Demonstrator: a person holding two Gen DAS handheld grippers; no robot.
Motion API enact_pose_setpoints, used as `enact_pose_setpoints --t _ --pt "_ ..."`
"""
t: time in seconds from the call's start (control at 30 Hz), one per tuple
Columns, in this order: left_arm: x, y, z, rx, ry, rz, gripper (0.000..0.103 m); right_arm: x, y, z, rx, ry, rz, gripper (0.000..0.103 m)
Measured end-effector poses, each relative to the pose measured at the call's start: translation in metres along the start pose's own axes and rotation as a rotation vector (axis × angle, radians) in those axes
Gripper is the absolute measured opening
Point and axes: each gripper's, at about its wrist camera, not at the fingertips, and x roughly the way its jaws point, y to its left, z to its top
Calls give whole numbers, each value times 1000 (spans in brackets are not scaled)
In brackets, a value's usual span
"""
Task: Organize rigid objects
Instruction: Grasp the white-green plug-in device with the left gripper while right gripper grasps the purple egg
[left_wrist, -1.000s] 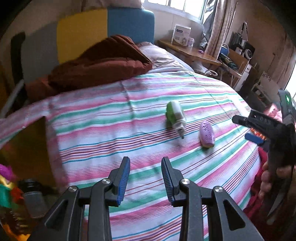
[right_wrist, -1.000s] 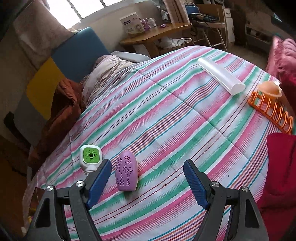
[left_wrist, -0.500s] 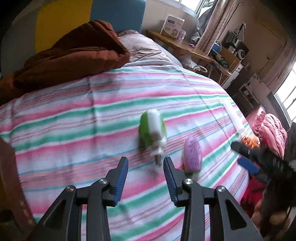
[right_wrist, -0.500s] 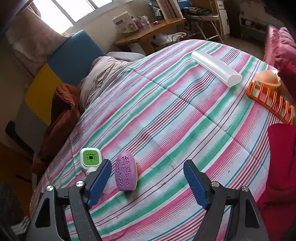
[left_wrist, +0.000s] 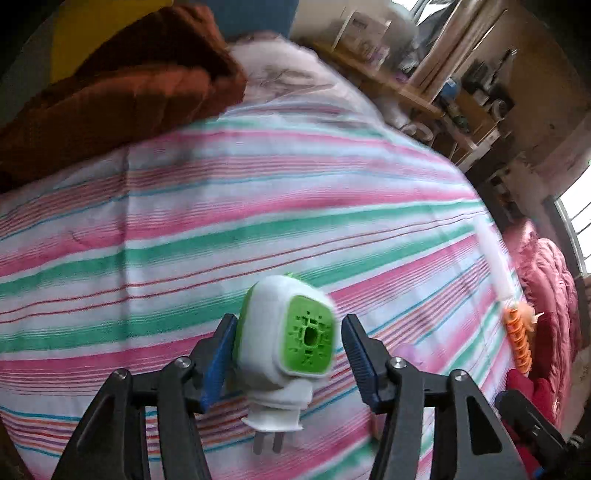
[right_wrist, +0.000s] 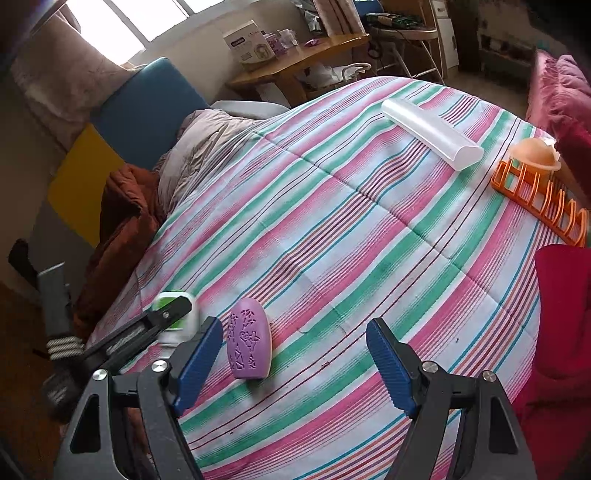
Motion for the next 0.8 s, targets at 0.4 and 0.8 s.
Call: enact_pose_setpoints --t 0.4,0.8 --pt "-57 27 -55 0 -99 -4 52 17 6 -4 -32 56 -13 81" --pt "-125 41 -136 22 -222 106 52 40 44 -22 -221 114 -39 93"
